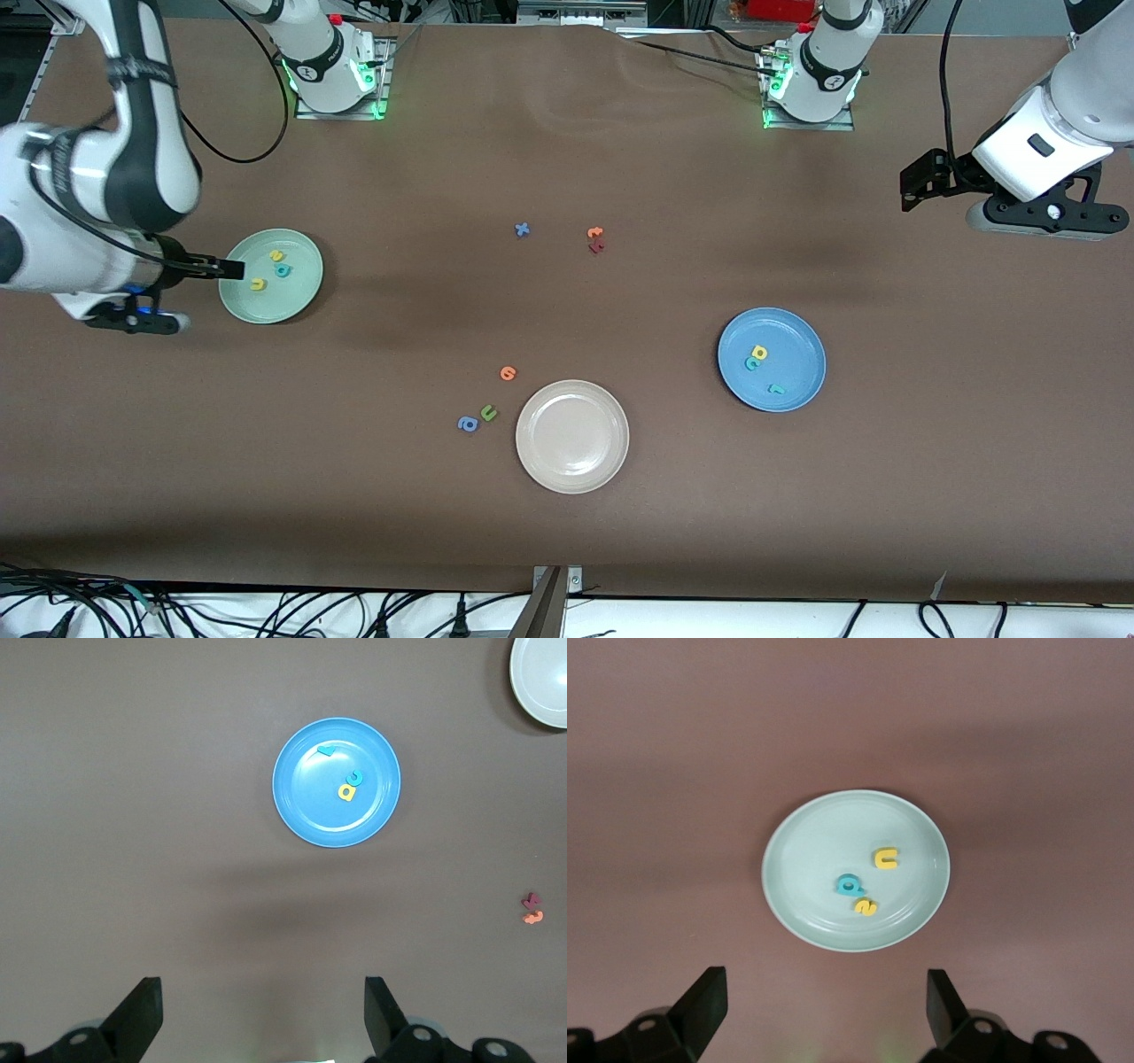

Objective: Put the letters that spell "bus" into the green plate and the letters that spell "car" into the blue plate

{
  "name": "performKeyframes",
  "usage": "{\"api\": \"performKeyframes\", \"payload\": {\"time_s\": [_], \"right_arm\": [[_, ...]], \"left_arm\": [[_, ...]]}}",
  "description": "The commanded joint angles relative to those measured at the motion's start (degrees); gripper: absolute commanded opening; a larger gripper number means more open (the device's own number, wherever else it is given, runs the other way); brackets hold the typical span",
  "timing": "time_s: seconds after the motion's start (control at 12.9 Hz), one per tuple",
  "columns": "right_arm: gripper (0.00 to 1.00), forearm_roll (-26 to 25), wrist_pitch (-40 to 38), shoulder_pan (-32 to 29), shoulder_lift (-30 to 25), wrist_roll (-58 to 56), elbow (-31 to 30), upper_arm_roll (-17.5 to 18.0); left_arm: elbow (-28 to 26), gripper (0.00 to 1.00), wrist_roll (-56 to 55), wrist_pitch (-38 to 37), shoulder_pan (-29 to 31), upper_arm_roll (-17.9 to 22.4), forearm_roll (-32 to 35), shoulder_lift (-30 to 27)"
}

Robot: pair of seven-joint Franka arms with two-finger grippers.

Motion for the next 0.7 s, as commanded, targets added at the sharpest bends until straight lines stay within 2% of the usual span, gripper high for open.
{"api": "performKeyframes", "payload": {"time_s": [0.0, 0.08, 0.23, 0.62], "right_arm": [[0.99, 0.8, -9.0, 0.1, -0.6, -0.2, 11.2, 0.4], [0.99, 0.8, -11.1, 0.2, -0.6, -0.2, 15.0, 0.4], [0.99, 0.7, -13.7, 0.2, -0.6, -0.9, 18.7, 0.3], [1.00, 0.9, -12.6, -0.7, -0.7, -0.2, 19.5, 0.6]], "left_arm": [[1.9, 1.00, 1.2, -1.5, 0.1, -0.1, 0.5, 0.8], [1.9, 1.00, 1.1, -1.5, 0.1, -0.1, 0.5, 0.8], [2.0, 1.00, 1.2, -1.5, 0.1, -0.1, 0.5, 0.8], [2.0, 1.00, 1.1, -1.6, 0.1, -0.1, 0.5, 0.8]]}}
